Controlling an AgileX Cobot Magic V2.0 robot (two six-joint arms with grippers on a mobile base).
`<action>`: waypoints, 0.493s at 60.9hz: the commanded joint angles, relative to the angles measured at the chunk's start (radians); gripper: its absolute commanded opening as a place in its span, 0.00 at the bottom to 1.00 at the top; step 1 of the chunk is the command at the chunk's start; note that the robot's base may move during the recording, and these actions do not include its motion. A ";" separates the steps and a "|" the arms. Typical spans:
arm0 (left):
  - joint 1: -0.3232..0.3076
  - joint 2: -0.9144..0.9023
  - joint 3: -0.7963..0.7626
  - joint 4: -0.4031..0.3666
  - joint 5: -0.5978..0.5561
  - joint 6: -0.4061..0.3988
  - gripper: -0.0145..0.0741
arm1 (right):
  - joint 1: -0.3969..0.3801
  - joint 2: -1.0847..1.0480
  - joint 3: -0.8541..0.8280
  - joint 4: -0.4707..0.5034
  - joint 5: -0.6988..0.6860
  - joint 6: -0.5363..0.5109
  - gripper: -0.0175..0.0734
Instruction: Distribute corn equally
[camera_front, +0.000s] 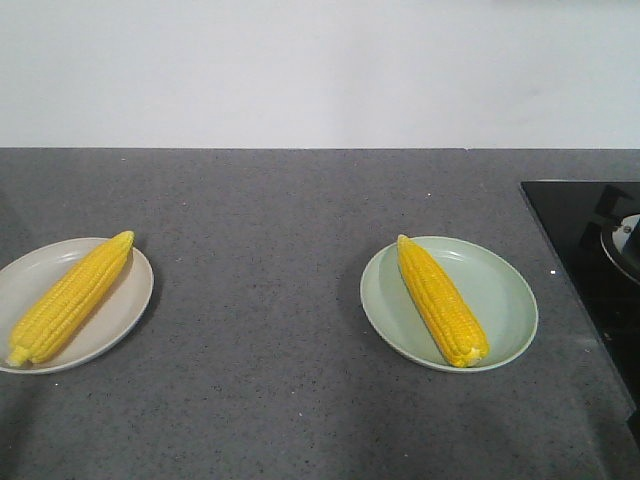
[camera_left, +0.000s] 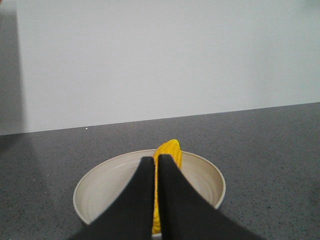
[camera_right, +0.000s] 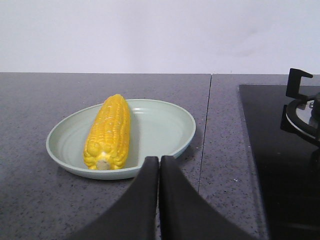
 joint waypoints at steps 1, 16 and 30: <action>0.002 -0.014 -0.022 -0.010 -0.071 -0.007 0.16 | -0.032 -0.005 0.018 -0.019 -0.071 0.007 0.19; 0.002 -0.014 -0.022 -0.010 -0.071 -0.007 0.16 | -0.085 -0.006 0.019 -0.008 -0.090 0.008 0.19; 0.002 -0.014 -0.022 -0.010 -0.071 -0.007 0.16 | -0.090 -0.006 0.019 -0.011 -0.154 0.007 0.19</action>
